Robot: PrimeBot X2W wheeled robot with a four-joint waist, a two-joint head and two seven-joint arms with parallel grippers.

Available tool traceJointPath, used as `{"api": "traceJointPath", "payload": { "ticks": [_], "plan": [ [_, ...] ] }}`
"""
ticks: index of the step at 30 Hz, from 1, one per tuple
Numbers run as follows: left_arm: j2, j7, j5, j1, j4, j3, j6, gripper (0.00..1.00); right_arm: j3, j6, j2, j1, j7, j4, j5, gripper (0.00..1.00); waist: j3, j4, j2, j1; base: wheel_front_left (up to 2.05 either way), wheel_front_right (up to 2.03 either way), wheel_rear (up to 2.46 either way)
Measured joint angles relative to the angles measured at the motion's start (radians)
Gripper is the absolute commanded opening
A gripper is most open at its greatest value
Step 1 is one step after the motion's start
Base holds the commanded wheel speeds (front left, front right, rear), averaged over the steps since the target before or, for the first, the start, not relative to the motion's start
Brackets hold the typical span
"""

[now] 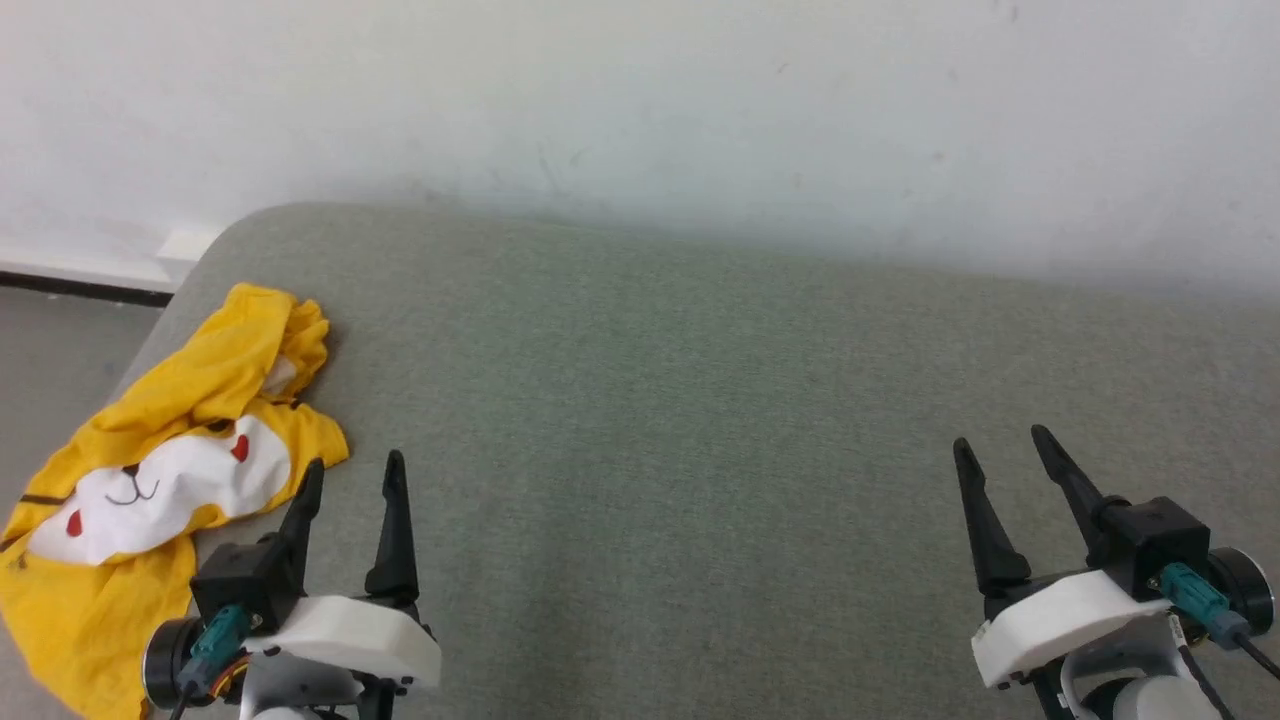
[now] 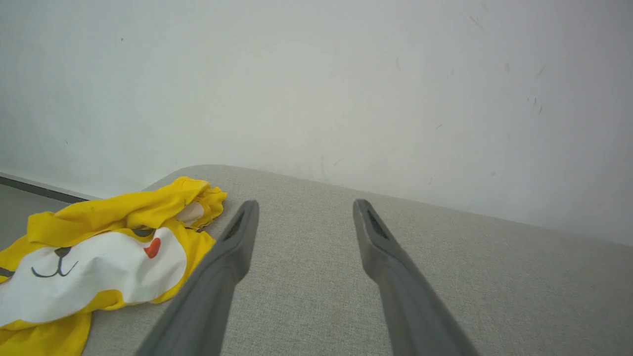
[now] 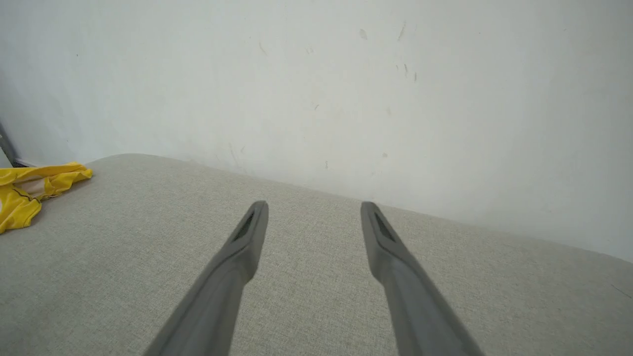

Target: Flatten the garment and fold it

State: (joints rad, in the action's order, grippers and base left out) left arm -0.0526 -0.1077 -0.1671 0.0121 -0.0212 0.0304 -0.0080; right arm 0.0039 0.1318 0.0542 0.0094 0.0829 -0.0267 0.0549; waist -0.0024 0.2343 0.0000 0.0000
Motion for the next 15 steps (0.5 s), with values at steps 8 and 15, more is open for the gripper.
{"api": "traceJointPath", "payload": {
  "ticks": [8, 15],
  "plan": [
    [0.0, -0.018, -0.007, 0.0, -0.002, 0.014, 0.0, 1.0, 0.002, 0.0, 0.0, 0.0, 0.009, 0.001, 0.001, 1.0, 0.004, 0.071, 0.0, 0.0, 0.0, 0.0, 0.0],
    [0.0, -0.034, -0.019, 0.0, -0.005, 0.036, 0.0, 1.0, 0.007, 0.0, 0.0, 0.0, 0.016, 0.011, -0.001, 1.0, 0.01, 0.131, 0.0, 0.0, 0.0, 0.0, 0.0]
  ]
}}
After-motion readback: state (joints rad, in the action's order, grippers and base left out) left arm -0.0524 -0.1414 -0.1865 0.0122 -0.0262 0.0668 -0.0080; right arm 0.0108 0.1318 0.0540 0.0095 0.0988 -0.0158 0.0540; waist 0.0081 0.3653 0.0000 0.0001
